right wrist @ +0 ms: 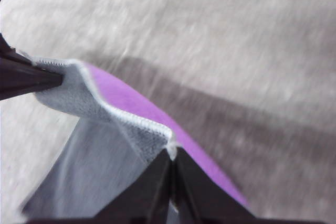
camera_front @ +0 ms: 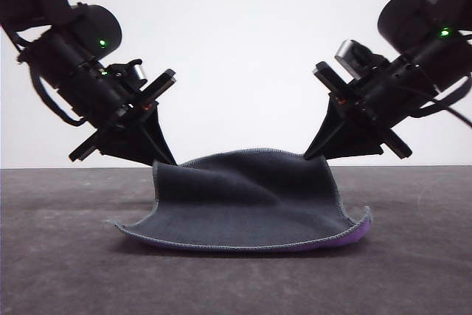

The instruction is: Fold clothes

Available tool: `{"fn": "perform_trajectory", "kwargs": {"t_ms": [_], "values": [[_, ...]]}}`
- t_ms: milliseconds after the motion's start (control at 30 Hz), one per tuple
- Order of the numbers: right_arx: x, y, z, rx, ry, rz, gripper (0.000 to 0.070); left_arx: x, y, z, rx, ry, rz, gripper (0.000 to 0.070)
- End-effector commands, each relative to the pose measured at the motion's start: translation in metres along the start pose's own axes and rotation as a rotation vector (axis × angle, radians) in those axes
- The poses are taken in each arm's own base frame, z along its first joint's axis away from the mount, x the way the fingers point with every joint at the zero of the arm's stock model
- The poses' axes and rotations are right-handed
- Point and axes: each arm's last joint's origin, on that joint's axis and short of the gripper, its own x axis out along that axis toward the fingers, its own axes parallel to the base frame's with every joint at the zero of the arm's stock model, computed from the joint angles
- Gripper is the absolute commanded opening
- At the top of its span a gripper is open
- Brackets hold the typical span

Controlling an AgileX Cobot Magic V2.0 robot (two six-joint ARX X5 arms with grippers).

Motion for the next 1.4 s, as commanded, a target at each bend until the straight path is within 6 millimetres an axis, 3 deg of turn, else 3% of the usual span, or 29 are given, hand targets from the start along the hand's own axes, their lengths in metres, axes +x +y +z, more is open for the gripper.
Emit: {"fn": "perform_trajectory", "kwargs": {"t_ms": [0, 333, 567, 633, 733, 800, 967, 1167, 1367], "values": [[-0.001, 0.003, -0.006, -0.019, 0.001, 0.007, 0.0003, 0.0, -0.004, -0.004, 0.011, -0.004, -0.002, 0.0003], [-0.025, 0.015, -0.057, -0.021, 0.022, 0.021, 0.0003, -0.01, -0.019, -0.053, -0.011, 0.029, 0.012, 0.0003], [-0.042, 0.021, -0.076, 0.003, 0.037, 0.037, 0.0005, -0.013, -0.028, -0.082, -0.031, 0.08, 0.003, 0.0007], [-0.044, 0.024, -0.08, 0.015, 0.068, 0.045, 0.0051, -0.014, -0.031, -0.086, -0.038, 0.09, 0.0, 0.0092], [-0.049, 0.029, -0.083, 0.028, 0.104, 0.059, 0.0243, -0.018, -0.034, -0.088, -0.066, 0.102, 0.004, 0.0319], [-0.054, 0.031, -0.085, 0.036, 0.115, 0.055, 0.0287, -0.022, -0.036, -0.089, -0.079, 0.103, 0.013, 0.0382], [-0.072, 0.043, -0.087, 0.029, 0.104, 0.058, 0.0289, -0.046, -0.045, -0.091, -0.072, 0.088, 0.035, 0.0401], [-0.1, 0.059, -0.095, 0.049, 0.091, 0.033, 0.0288, -0.091, -0.064, -0.097, -0.04, 0.026, 0.047, 0.04], [-0.116, 0.066, -0.105, 0.175, 0.097, -0.024, 0.0289, -0.134, -0.074, -0.113, 0.014, -0.062, 0.181, 0.0396]]}}
